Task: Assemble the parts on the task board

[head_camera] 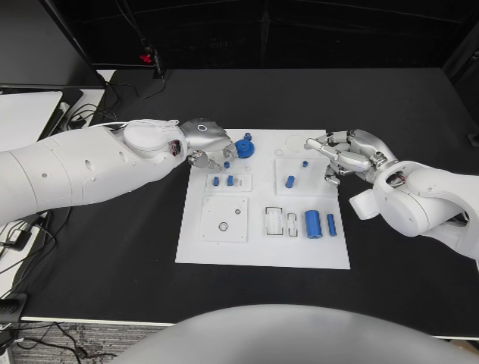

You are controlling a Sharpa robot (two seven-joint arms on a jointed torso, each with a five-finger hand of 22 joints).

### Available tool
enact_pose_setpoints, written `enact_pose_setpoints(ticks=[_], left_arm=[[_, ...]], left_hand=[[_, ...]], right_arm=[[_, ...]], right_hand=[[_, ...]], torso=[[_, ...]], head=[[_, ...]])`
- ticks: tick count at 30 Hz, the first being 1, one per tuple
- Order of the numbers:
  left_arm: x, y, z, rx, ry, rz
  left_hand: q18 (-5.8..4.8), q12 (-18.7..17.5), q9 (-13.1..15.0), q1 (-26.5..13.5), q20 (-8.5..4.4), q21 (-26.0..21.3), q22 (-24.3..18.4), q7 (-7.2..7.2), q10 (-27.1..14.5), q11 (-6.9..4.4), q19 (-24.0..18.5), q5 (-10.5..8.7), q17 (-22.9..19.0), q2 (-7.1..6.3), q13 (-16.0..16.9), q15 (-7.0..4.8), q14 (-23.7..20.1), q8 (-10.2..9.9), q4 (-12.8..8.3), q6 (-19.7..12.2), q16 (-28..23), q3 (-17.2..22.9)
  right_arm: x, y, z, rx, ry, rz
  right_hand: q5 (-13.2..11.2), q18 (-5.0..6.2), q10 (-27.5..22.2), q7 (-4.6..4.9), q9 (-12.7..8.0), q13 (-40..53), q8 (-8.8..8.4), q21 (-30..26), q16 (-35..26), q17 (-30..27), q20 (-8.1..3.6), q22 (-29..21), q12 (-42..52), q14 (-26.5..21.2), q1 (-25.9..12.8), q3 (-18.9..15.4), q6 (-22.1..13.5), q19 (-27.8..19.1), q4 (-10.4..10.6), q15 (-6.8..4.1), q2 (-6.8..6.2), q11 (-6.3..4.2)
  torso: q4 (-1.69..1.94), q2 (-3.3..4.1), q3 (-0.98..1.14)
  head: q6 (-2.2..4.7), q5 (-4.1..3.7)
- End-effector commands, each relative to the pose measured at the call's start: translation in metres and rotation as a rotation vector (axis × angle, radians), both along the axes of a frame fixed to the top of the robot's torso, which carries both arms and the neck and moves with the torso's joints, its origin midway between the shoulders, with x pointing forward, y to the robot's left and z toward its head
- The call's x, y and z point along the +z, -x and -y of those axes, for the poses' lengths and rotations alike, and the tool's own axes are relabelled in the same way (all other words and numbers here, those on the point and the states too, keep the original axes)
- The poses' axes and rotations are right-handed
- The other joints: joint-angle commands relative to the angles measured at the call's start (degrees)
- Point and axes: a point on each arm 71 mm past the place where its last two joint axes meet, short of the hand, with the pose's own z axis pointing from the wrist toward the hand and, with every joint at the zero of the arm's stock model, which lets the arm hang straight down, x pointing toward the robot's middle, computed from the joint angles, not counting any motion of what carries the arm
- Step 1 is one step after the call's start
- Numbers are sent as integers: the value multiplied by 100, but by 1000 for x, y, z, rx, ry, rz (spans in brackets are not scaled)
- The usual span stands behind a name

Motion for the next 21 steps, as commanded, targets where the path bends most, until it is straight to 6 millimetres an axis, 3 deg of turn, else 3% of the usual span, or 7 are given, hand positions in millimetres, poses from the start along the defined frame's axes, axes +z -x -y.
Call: enact_pose_setpoints(ticks=[1, 7, 10, 13, 15, 19, 21], left_arm=[[8, -1, -3, 17, 57, 85], [17, 0, -15, 27, 95, 141], [24, 1, -24, 37, 117, 177], [31, 2, -34, 47, 135, 208], [34, 2, -41, 55, 151, 213], [38, 5, -54, 81, 203, 180], [39, 7, -59, 104, 246, 151]], left_hand=[[-38, 31, 10, -56, -37, 18, 1509, 2, -38, -2, 608, 35, 1510, 8, 6, 36, 601, 32, -6, -47, 5, -43], [-37, 117, 47, -36, -15, 14, 1508, 84, -72, 11, 604, 30, 1281, 71, 6, 60, 509, 207, -8, -32, -140, 20], [160, 202, 78, 82, -58, -585, 1214, 143, -66, -22, -14, 46, 347, 106, 1, -32, 76, 383, -2, -5, -836, 173], [403, 317, 106, 53, -107, -1521, 747, 157, 64, -62, -809, 32, -874, 88, -3, -65, -501, 557, -30, -5, -1949, 347], [500, 383, 129, -152, -146, -2068, 446, 134, 147, -101, -1079, 5, -1561, 46, -7, -113, -667, 721, 5, -24, -2663, 455], [666, 435, 152, -392, -118, -3051, -93, 207, 201, -86, -1592, 16, -2611, 1, -5, -54, -1045, 891, 7, 28, -3806, 528], [768, 453, 151, -474, -93, -3695, -454, 243, 202, -71, -1878, 35, -3224, -25, -7, -40, -1246, 961, 21, 45, -4509, 578]], right_arm=[[1, 0, -1, 12, -3, 3], [2, 0, 0, 2, -6, 21], [5, 2, 2, -6, -10, 42], [9, 4, 6, -7, -9, 68], [15, 2, 8, 1, 2, 93], [27, -4, 12, 26, 42, 135], [32, -6, 14, 44, 77, 167]], right_hand=[[30, 40, 629, -6, -5, 368, 34, -29, 5, 1026, 1, 3, -32, 323, 62, -36, -50, -34, 9, 1, 3, 7], [31, 51, 629, -7, -4, 368, 39, -76, 4, 1024, 1, -20, -32, 321, 64, -35, -45, -60, 9, 1, 7, 7], [35, 62, 629, -5, -11, 368, 36, -128, 12, 1037, 1, -44, -32, 330, 93, -34, -64, -86, 0, 1, 1, 7], [39, 64, 599, 1, -20, 340, 34, -142, 17, 1044, 2, -46, -49, 334, 146, -38, -89, -89, -8, 4, -24, 12], [33, 60, 471, 10, -29, 223, 45, -134, 15, 1037, 6, -33, -123, 329, 212, -65, -104, -78, -8, 11, -95, 20], [15, 76, -415, 31, -55, -530, 61, -235, 8, 1016, 22, -61, -652, 312, 308, -131, -163, -130, -1, 32, -215, 40], [10, 103, -1213, 34, -66, -1214, 84, -388, -8, 980, 32, -116, -1194, 278, 329, -165, -180, -233, 2, 41, -235, 45]], torso=[[1, -1, -2], [-6, -3, 0], [-1, -3, 0], [11, -3, 2], [23, 0, -1], [16, -1, 2], [13, -5, 1]], head=[[1, -7], [1, -20], [1, -15], [1, -25], [1, -47], [1, -88], [1, -132]])
